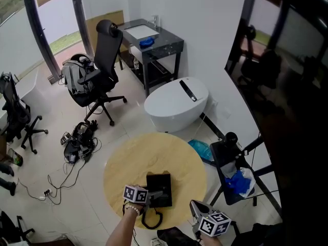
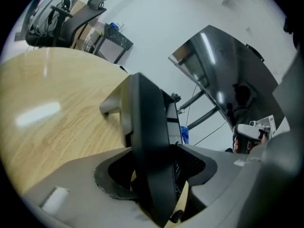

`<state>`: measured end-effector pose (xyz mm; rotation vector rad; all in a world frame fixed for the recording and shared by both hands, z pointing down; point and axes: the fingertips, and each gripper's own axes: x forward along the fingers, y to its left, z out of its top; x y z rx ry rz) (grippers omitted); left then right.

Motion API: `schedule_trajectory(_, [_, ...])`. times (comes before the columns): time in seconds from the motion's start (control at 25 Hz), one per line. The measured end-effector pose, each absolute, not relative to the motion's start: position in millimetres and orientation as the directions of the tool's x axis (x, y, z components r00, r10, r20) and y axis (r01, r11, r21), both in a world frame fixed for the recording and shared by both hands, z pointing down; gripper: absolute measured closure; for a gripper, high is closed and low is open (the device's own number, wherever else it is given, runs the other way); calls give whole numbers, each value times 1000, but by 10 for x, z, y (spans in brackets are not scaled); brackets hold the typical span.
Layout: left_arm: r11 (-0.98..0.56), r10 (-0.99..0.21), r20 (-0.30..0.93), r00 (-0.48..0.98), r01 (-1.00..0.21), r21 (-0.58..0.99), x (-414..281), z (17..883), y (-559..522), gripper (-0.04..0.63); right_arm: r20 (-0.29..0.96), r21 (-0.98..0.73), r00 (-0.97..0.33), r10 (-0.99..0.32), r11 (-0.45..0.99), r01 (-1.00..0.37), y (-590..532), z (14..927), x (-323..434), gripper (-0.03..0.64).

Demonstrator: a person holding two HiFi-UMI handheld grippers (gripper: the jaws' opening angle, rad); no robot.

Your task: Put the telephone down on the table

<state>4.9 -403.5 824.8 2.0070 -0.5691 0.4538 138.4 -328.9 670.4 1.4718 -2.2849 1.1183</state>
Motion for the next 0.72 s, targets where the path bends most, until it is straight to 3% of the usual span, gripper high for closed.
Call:
schedule_trajectory(0.16, [-463,-224,592,775,-619,635,-2,8258,-4083,303,533,-487,-487,-692,219,-845,-3294,6709,1396,606])
schedule_trajectory(0.32, [-446,-282,630,724,-680,582,-114,8224,-4115,232,527,-494,-494,-692,223,-840,-3302,6678,1370,606])
schedule_trajectory(0.56, [-364,-537,518,666,-736,570,-616,7601,-3976,234,500,-482,-491,-713,241,-842,-3317,6547,1337,606])
schedule_trajectory(0.72, [-315,-678,437,591,-771,554,-985,7109,-3686,448,481,-458,-483,-731,260,-850,-3300,6387,1315,606])
